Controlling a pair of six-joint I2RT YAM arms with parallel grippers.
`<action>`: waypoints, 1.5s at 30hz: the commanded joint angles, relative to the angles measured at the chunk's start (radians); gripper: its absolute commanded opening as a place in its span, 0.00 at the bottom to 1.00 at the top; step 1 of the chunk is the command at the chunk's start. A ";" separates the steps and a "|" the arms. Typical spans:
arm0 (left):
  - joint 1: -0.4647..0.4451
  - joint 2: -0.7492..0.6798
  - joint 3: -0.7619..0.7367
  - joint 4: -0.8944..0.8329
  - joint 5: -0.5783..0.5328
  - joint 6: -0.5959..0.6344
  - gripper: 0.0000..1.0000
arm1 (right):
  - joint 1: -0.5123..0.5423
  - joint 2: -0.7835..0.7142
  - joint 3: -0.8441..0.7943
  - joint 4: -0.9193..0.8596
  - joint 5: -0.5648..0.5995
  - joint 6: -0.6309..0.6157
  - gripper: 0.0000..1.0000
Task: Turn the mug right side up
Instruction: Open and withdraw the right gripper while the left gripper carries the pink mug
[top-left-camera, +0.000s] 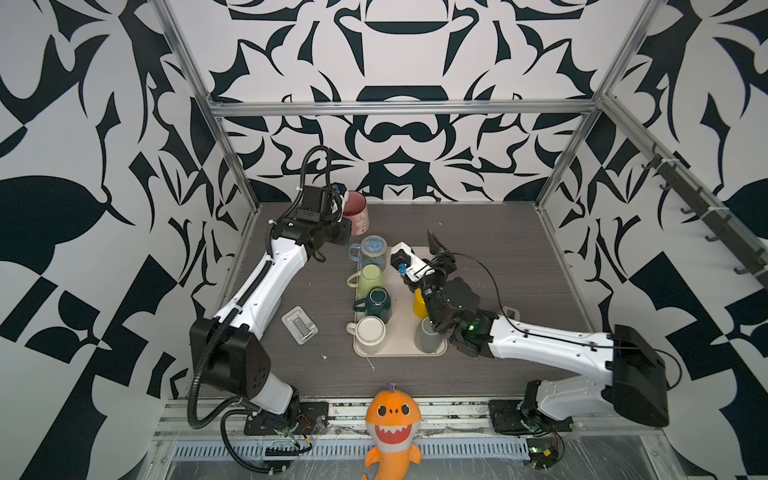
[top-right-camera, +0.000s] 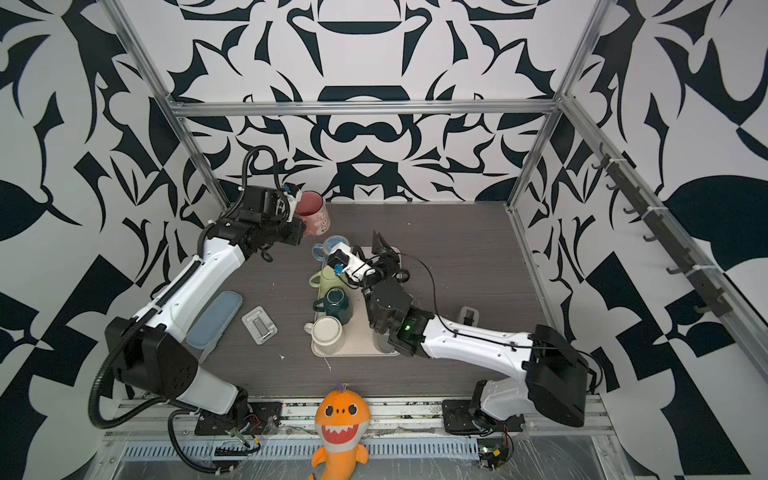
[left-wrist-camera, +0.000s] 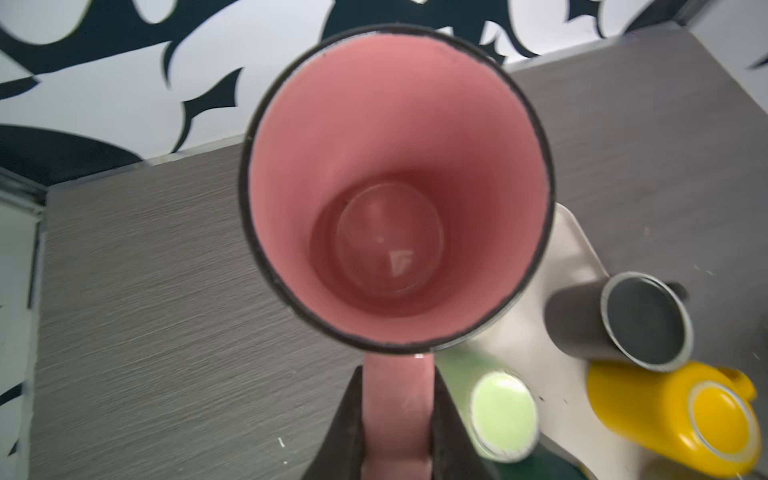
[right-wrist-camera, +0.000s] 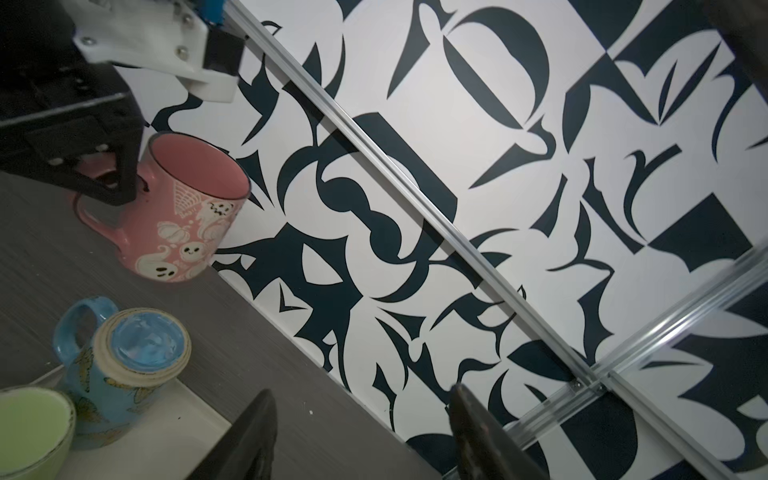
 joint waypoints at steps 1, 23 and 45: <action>0.049 -0.002 0.068 0.116 -0.035 -0.050 0.00 | -0.007 -0.077 -0.023 -0.165 0.044 0.257 0.68; 0.217 0.296 0.138 0.220 0.035 -0.123 0.00 | -0.168 -0.229 0.053 -0.777 -0.233 0.877 0.91; 0.243 0.491 0.239 0.208 0.028 -0.048 0.00 | -0.221 -0.213 0.070 -0.840 -0.324 0.983 0.91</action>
